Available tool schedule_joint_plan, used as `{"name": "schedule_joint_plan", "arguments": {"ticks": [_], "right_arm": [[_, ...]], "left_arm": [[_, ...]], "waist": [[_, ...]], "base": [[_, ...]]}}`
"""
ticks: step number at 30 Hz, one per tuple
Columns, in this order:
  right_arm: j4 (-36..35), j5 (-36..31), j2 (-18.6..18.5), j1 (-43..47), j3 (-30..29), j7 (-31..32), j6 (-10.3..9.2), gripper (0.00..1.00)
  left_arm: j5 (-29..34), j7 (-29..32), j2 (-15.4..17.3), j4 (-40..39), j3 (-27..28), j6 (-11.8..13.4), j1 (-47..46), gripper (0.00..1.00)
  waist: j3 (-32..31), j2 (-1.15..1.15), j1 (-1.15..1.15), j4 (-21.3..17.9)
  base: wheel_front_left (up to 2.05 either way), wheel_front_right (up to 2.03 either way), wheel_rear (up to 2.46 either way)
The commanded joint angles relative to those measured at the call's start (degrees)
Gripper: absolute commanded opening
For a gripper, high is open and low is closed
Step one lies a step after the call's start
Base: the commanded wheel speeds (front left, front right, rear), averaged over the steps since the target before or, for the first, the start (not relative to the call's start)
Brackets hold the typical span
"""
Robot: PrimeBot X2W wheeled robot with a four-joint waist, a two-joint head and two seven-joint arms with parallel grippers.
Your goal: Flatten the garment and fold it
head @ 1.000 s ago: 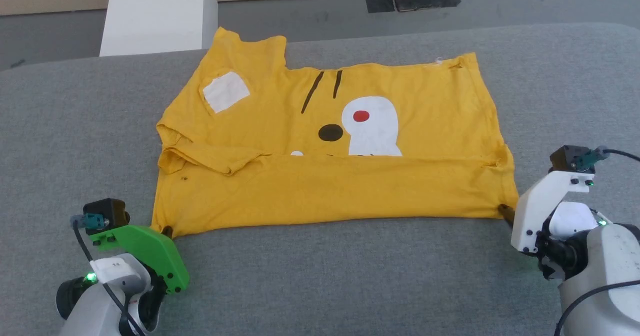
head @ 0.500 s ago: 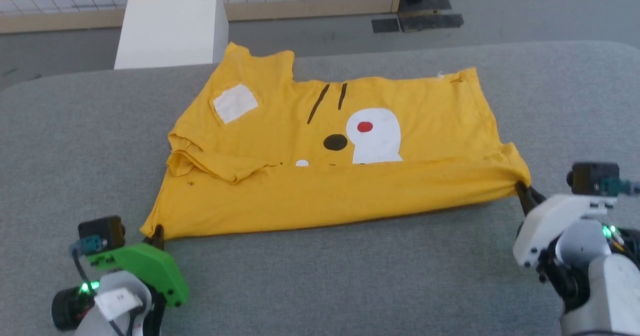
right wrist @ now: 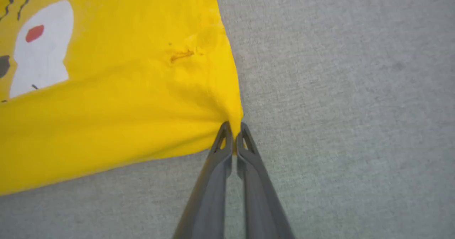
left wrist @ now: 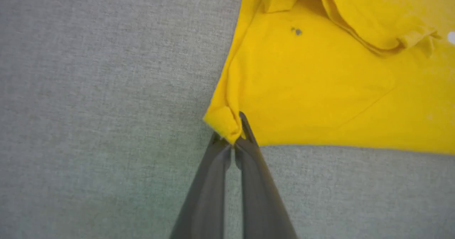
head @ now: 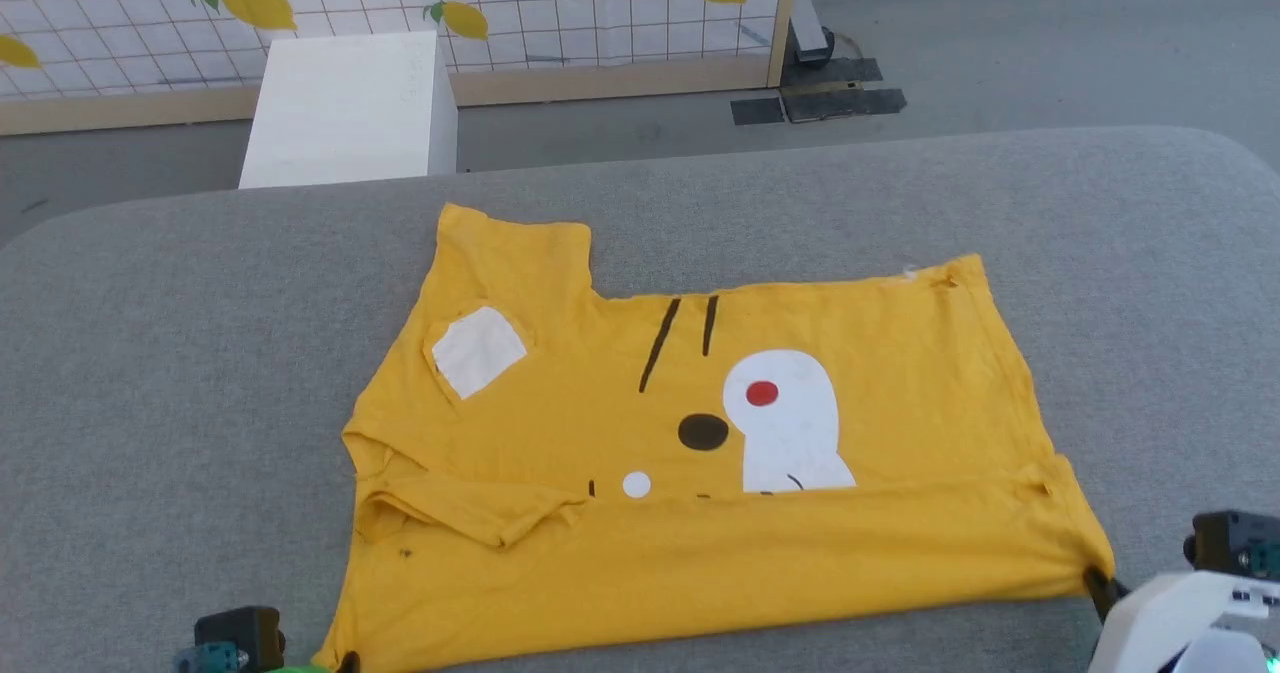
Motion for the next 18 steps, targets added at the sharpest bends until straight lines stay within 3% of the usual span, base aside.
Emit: {"name": "schedule_joint_plan", "arguments": {"ticks": [1,10,11,12,13,14,18], "right_arm": [[0.3,-0.1,-0.1,0.9,-0.6,0.9,-0.1,0.0],[6.8,0.1,-0.1,0.8,-0.5,0.5,-0.1,0.0],[7.2,0.5,-0.1,0.6,-0.3,0.0,-0.1,0.18],[7.4,1.1,-0.1,0.4,0.0,-0.8,-0.1,0.78],[7.4,1.3,-0.1,0.4,0.4,-1.6,-0.1,1.0],[7.1,1.5,-0.1,0.3,0.7,-2.7,-0.1,1.0],[5.4,1.8,-0.1,-0.1,0.4,-9.1,-0.1,1.0]], "left_arm": [[-0.4,0.5,0.6,-0.4,-0.1,0.6,0.9,0.0],[-1.4,0.0,-1.1,4.5,-2.1,-1.6,-0.2,0.0],[-1.5,-0.8,-1.4,4.8,-1.8,-1.6,-0.6,0.0],[-1.6,-1.8,-1.8,5.0,-1.6,-1.9,-1.0,0.71],[-1.9,-2.4,-2.1,5.1,-1.4,-2.3,-1.3,0.86],[-2.1,-3.2,-2.3,5.1,-1.2,-2.7,-1.7,1.0],[-1.0,-7.8,-1.8,3.9,-0.4,-4.5,-4.1,1.0]], "waist": [[0.2,0.0,0.0,0.1],[0.8,0.0,0.0,0.2],[0.8,0.0,0.0,0.2],[0.8,0.0,0.0,0.3],[0.8,0.0,0.0,0.4],[0.8,0.0,0.0,0.4],[0.8,0.0,0.0,0.6]], "base": [[0.0,0.0,0.0],[0.0,0.0,0.0],[0.0,0.0,0.0],[0.0,0.0,0.0],[0.0,0.0,0.0],[0.0,0.0,0.0],[0.0,0.0,0.0]]}}
